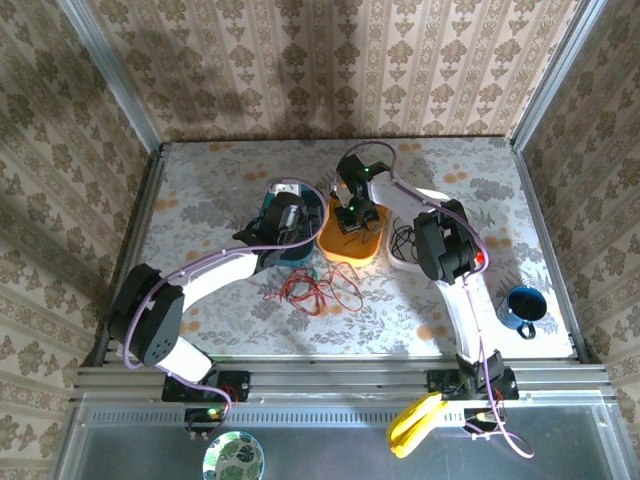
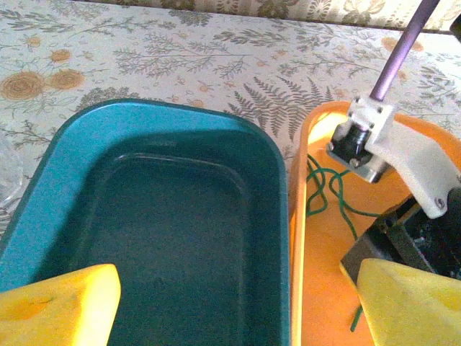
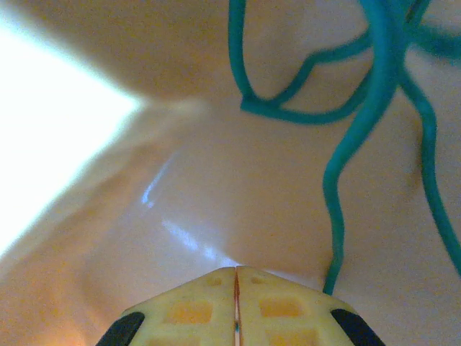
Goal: Untangle the cables
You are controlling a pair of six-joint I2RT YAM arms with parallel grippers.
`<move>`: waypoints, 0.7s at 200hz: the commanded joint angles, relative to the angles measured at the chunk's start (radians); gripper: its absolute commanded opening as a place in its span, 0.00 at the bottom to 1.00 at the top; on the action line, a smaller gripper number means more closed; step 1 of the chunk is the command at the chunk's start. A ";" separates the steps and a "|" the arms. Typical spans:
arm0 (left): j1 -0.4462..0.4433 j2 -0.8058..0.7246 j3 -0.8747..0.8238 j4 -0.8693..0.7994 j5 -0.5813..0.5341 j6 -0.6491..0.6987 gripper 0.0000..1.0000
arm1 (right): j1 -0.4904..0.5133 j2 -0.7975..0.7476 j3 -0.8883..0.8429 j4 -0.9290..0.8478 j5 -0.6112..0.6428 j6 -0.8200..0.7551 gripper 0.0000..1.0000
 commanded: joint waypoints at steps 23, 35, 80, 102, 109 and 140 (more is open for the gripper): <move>-0.010 0.018 0.033 -0.010 0.002 0.020 0.87 | 0.006 -0.192 -0.127 0.044 0.092 -0.001 0.15; -0.011 0.022 0.035 -0.007 0.003 0.020 0.87 | 0.006 -0.219 -0.169 0.060 0.092 -0.001 0.17; -0.019 0.033 0.044 -0.003 0.003 0.023 0.87 | 0.011 -0.246 -0.236 0.058 0.148 0.010 0.32; -0.022 0.037 0.044 -0.002 0.003 0.022 0.87 | 0.016 -0.226 -0.229 0.047 0.178 0.004 0.36; -0.022 0.036 0.042 -0.001 0.003 0.020 0.87 | 0.019 -0.217 -0.224 0.045 0.181 0.002 0.38; -0.025 0.032 0.035 -0.002 -0.007 0.013 0.87 | 0.029 -0.176 -0.199 0.038 0.189 -0.001 0.41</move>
